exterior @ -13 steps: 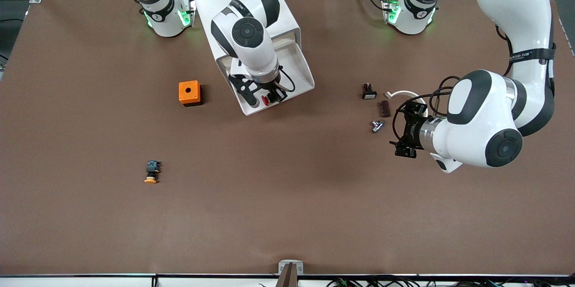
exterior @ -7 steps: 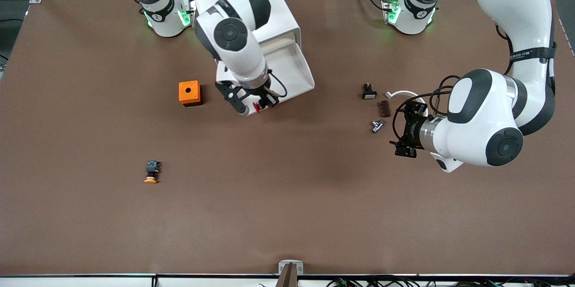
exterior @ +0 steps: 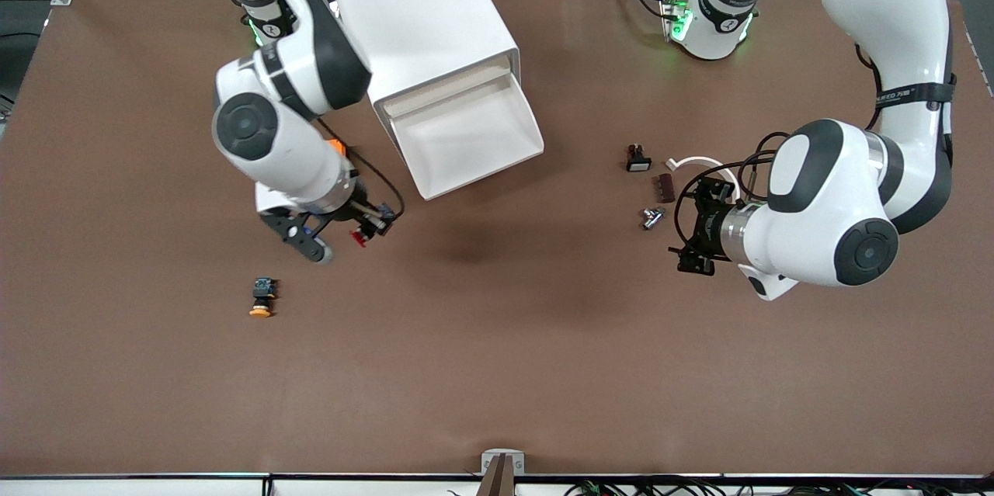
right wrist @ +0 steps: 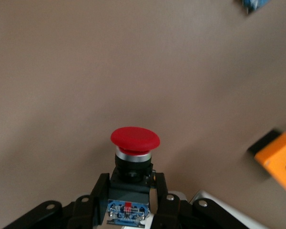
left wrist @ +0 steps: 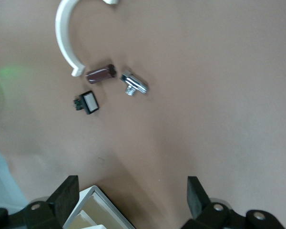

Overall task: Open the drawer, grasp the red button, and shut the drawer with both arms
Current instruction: 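Carry the red button beside the yellow button while the left gripper approaches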

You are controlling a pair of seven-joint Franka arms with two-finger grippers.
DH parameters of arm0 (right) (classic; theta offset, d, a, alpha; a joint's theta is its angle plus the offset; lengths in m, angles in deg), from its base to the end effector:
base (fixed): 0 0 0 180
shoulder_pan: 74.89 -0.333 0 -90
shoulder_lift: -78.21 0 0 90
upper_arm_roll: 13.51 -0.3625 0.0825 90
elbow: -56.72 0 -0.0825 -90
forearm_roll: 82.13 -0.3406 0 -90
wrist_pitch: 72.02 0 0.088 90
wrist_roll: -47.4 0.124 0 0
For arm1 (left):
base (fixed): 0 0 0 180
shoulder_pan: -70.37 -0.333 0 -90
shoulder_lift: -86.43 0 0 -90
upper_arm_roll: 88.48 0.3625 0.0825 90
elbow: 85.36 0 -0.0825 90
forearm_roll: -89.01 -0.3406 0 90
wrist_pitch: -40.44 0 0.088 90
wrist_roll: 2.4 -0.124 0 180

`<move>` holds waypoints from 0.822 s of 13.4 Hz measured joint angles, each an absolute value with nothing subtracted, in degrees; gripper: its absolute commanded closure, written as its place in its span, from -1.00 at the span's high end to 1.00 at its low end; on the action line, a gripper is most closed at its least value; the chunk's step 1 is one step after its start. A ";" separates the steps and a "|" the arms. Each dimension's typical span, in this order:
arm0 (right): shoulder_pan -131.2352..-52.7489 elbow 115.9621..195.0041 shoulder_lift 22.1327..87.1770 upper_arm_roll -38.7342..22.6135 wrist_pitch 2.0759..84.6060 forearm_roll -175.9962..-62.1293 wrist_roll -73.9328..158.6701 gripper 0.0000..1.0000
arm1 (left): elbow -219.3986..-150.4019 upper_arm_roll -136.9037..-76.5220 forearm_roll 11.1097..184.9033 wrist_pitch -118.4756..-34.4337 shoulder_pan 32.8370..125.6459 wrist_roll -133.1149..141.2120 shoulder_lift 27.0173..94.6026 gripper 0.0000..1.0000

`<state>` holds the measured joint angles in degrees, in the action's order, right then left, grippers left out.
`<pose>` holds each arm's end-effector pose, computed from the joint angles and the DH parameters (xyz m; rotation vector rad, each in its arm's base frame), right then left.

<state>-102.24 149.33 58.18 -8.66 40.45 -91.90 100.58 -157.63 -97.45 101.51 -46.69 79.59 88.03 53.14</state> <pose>0.5792 0.2625 0.4675 -2.9046 0.8918 0.1214 0.6293 -0.2085 0.4420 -2.3886 -1.8092 0.6567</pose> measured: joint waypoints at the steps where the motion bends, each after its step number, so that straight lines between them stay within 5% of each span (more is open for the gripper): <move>1: -100.59 149.33 58.11 -8.64 40.44 -91.90 96.70 -0.99 | -157.77 -97.45 101.51 -47.55 80.46 85.59 52.96 0.98; 11: -88.68 149.65 51.22 -8.57 45.23 -91.88 68.32 -0.98 | -158.56 -97.48 97.21 -53.90 86.77 81.12 47.86 0.98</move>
<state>-88.68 149.65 51.22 -8.57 45.23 -91.88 68.32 -158.56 -97.48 97.21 -53.90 86.77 81.12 47.86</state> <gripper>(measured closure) 0.573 0.004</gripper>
